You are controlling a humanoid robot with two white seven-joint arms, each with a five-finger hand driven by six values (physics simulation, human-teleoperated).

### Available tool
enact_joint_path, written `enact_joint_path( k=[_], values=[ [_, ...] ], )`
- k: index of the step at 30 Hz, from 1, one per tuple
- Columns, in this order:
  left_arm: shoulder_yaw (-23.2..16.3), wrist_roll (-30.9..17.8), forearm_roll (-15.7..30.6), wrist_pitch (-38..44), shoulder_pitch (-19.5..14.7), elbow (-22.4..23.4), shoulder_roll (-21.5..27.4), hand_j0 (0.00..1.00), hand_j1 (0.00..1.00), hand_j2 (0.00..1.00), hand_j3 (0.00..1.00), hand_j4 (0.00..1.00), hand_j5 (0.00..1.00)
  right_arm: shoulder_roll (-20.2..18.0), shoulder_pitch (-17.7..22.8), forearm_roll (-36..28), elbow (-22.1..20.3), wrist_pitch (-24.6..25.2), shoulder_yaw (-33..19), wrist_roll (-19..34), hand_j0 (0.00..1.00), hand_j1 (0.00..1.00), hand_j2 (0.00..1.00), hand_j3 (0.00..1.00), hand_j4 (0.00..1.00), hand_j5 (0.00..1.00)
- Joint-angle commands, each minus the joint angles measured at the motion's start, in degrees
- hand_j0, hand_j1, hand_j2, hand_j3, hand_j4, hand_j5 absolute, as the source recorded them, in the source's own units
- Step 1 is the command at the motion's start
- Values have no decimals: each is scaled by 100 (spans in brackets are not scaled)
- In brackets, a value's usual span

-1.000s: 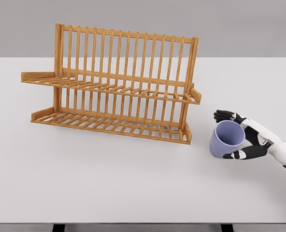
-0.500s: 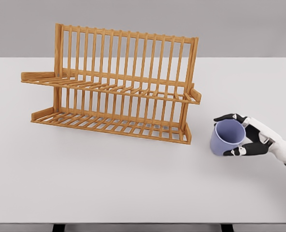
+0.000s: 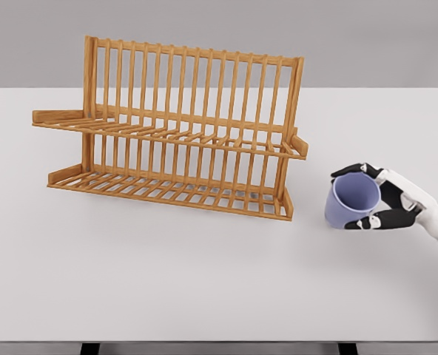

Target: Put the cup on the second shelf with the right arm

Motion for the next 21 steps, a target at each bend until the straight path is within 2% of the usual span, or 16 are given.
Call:
enact_joint_path(
  k=[1,21],
  values=[
    [-1,-2,-2,2,0,1,0,100,100,100,100,100,100,-36,0,-56,-64,7,-97,3,62,62,62,62,62,62],
    [-1,-2,-2,2,0,1,0,100,100,100,100,100,100,-151,9,-82,-468,7,-695,3,62,62,62,62,62,62]
  ],
)
